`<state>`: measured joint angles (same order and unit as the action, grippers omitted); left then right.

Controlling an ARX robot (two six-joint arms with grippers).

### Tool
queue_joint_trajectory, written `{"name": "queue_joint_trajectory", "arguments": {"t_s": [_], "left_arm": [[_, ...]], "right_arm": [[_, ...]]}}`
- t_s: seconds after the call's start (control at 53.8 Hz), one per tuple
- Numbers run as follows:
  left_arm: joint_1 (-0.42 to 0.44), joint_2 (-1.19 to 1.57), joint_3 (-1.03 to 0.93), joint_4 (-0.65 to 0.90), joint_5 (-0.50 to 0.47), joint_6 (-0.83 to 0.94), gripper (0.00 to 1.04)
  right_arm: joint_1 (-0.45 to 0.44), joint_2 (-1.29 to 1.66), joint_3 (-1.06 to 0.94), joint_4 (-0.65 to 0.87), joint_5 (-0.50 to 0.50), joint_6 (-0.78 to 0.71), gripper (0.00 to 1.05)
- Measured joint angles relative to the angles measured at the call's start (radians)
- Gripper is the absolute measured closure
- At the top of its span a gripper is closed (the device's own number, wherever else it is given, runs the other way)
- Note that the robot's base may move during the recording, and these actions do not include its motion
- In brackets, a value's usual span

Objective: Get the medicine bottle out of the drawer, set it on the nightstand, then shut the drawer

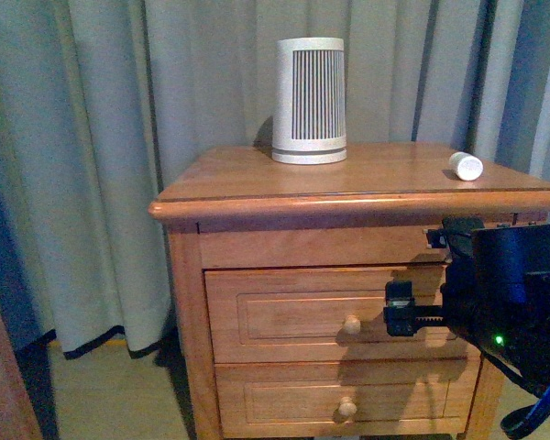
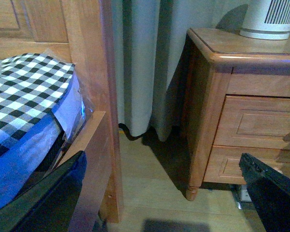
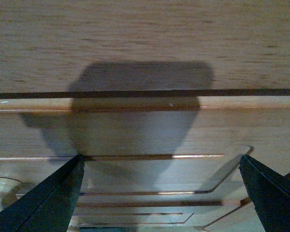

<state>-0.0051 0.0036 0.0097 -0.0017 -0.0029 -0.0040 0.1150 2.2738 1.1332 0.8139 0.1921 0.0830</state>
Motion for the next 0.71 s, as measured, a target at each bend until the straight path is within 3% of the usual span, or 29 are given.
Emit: {"name": "queue_joint_trajectory", "arguments": {"t_s": [0.316,0.539,0.706], "left_arm": [[0.000,0.000,0.000,0.000,0.000,0.000,0.07],[0.000,0.000,0.000,0.000,0.000,0.000,0.07],[0.000,0.000,0.000,0.000,0.000,0.000,0.07]], "right_arm": [[-0.013,-0.422,-0.360,0.006,0.010,0.030,0.07],[-0.068,-0.956,-0.689,-0.196,0.027,0.004,0.07],[-0.059,-1.435,-0.861,-0.397,0.104,-0.043,0.07]]}}
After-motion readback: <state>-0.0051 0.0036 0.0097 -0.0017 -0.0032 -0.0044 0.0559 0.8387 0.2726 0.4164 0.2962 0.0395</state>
